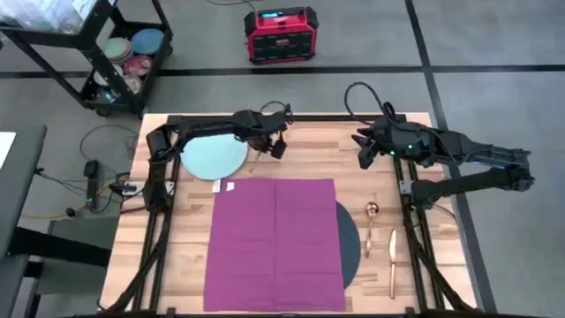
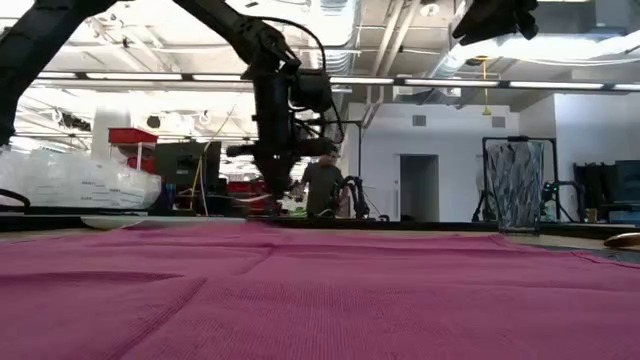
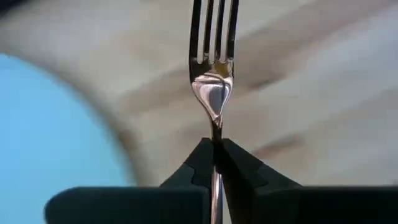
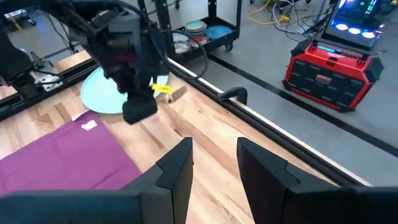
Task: Set table place
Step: Move the brown fork to the middle top of the table
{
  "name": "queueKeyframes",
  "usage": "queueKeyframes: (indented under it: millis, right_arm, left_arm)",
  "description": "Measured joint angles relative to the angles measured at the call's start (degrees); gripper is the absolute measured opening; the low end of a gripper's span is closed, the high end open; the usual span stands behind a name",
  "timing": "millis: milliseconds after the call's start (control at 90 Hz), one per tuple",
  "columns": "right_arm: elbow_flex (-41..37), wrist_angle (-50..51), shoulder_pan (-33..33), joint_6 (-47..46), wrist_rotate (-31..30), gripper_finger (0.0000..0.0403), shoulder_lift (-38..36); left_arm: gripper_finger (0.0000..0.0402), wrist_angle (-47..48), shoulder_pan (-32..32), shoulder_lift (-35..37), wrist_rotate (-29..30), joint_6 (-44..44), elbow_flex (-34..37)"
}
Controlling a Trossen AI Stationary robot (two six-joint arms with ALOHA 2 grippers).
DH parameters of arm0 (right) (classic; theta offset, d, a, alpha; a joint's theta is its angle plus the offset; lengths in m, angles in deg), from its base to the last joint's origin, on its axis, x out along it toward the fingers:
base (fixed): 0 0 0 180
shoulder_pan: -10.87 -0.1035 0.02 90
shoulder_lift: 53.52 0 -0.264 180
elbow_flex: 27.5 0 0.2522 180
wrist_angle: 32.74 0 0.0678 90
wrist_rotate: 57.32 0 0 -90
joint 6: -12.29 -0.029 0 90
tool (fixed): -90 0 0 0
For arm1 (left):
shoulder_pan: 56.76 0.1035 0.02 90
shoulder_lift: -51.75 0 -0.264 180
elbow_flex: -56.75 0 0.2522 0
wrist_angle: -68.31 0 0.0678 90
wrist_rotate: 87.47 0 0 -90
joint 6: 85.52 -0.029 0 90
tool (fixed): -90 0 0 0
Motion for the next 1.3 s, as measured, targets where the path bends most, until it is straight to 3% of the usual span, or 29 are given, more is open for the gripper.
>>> queueKeyframes:
  millis: [122, 367, 644, 800, 944, 1111, 1300]
  right_arm:
    - [0.00, -0.09, 0.00, 0.01, 0.13, 0.0114, 0.00]
    - [0.00, 0.83, 0.00, -0.27, 0.13, 0.0114, 0.00]
    - [0.00, 0.60, 0.00, -0.27, 0.11, 0.0114, 0.00]
    - [0.00, 0.43, 0.00, -0.30, 0.12, 0.0114, 0.00]
    - [0.00, 0.24, 0.00, -0.30, 0.11, 0.0114, 0.00]
    - [0.00, 0.24, 0.00, -0.34, 0.11, 0.0114, 0.00]
    - [0.00, 0.48, 0.00, -0.47, 0.13, 0.0114, 0.00]
  left_arm:
    - [0.0000, 1.81, 2.76, 2.72, 0.58, -2.09, -0.13]
    - [0.0000, 16.95, 5.17, 8.10, 4.46, -5.47, 1.52]
    - [0.0000, 12.59, 5.11, 30.35, -4.83, 8.96, 25.72]
    - [0.0000, 10.64, -1.30, 44.33, -6.84, 23.08, 38.90]
    - [0.0000, 9.00, -10.30, 51.48, -10.14, 36.28, 49.41]
    - [0.0000, 5.50, -19.83, 52.72, -12.50, 46.11, 54.85]
    - [0.0000, 5.21, -22.32, 48.24, -13.75, 48.36, 55.12]
